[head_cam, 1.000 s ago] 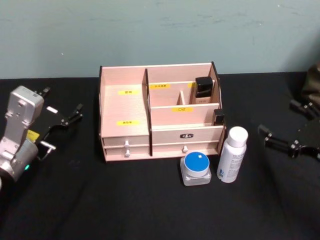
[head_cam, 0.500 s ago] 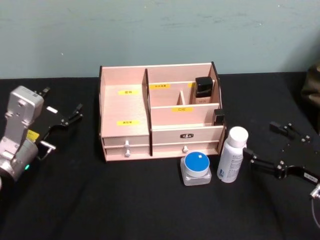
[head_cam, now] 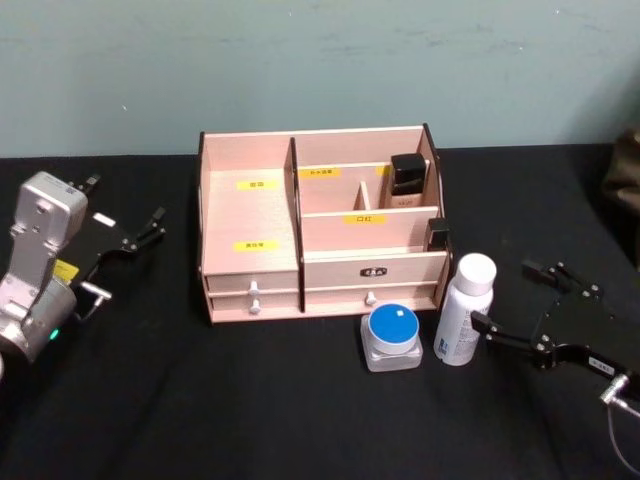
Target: Pick up the facial cleanser and watermelon frost from the table and place them into the tiered storage box.
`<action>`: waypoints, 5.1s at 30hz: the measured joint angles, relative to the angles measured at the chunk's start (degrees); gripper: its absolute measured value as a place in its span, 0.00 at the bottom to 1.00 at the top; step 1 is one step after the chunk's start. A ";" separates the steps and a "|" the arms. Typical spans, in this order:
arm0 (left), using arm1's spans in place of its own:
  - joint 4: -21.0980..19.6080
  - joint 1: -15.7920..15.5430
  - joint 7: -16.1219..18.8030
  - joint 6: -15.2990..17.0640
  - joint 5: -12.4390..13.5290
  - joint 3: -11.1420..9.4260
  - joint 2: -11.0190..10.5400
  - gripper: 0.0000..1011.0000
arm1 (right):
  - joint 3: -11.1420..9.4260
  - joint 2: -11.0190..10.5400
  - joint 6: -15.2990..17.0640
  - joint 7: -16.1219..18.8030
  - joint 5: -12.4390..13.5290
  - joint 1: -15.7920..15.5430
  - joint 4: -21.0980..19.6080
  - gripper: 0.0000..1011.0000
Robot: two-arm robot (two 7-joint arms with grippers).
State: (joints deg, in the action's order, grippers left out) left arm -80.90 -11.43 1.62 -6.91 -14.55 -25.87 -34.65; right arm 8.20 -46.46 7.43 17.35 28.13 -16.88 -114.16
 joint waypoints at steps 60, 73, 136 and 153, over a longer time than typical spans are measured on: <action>0.00 0.00 0.00 0.00 0.00 0.00 0.00 0.99 | 4.85 11.27 1.91 5.00 -7.84 10.08 12.52 0.99; 0.00 0.00 0.00 0.00 0.00 0.00 0.00 0.99 | 5.51 11.70 1.80 5.68 -8.04 11.26 13.60 0.99; 0.00 0.00 0.00 0.00 0.00 0.00 0.00 0.99 | 3.56 9.31 2.09 5.83 -6.59 9.98 6.50 0.60; 0.00 0.00 0.00 0.00 0.00 0.00 0.00 0.99 | 6.63 9.82 5.26 6.53 -5.93 16.32 1.84 0.60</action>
State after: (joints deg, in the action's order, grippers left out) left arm -80.90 -11.43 1.62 -6.91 -14.55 -25.86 -34.65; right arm 14.83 -36.64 12.69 23.88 22.19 -0.56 -112.33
